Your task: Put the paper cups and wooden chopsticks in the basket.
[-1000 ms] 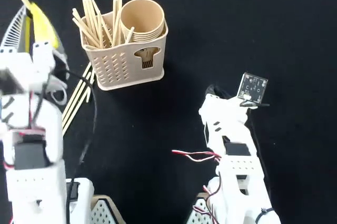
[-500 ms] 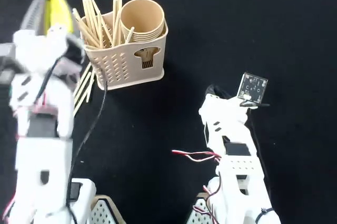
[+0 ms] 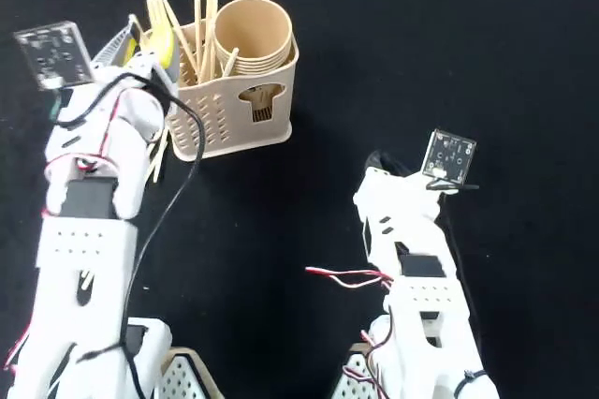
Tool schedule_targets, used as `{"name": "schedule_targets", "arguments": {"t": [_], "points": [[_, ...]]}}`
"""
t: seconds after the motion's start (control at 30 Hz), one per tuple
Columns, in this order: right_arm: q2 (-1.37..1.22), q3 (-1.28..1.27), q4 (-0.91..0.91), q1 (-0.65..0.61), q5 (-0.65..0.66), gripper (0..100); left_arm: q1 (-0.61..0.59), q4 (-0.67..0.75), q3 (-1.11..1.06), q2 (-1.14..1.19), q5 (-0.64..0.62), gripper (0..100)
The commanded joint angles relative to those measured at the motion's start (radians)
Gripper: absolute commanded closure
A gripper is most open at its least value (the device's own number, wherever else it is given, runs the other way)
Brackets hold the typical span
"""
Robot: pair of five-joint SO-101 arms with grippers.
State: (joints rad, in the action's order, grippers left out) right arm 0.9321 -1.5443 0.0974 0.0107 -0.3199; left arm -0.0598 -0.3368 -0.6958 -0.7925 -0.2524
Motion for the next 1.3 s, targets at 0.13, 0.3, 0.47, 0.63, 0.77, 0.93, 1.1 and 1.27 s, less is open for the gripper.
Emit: {"name": "schedule_targets", "arguments": {"t": [0.13, 0.3, 0.47, 0.63, 0.77, 0.93, 1.1, 1.27], "points": [[0.002, 0.004, -0.023, -0.011, 0.009, 94.9, -0.039, -0.519, 0.321, -0.130, 0.048, 80], [0.002, 0.004, -0.023, -0.011, 0.009, 94.9, -0.223, -0.750, 0.404, -0.051, 0.150, 80], [0.002, 0.004, -0.023, -0.012, 0.009, 94.9, -0.314, -0.881, 0.361, 0.060, 0.446, 79], [0.002, 0.004, -0.023, -0.012, 0.009, 94.8, -0.383, -0.908, 0.259, 0.186, 0.612, 79], [0.002, 0.004, -0.023, -0.012, 0.009, 94.8, -0.450, -0.884, 0.209, 0.308, 0.663, 79], [0.002, 0.004, -0.023, -0.012, 0.009, 94.8, -0.440, -0.793, 0.142, 0.460, 0.667, 79], [0.002, 0.004, -0.023, -0.012, 0.009, 94.8, -0.348, -0.778, 0.127, 0.566, 0.663, 79], [0.002, 0.002, -0.023, -0.012, 0.009, 94.8, -0.303, -0.773, 0.134, 0.574, 0.660, 79]]}}
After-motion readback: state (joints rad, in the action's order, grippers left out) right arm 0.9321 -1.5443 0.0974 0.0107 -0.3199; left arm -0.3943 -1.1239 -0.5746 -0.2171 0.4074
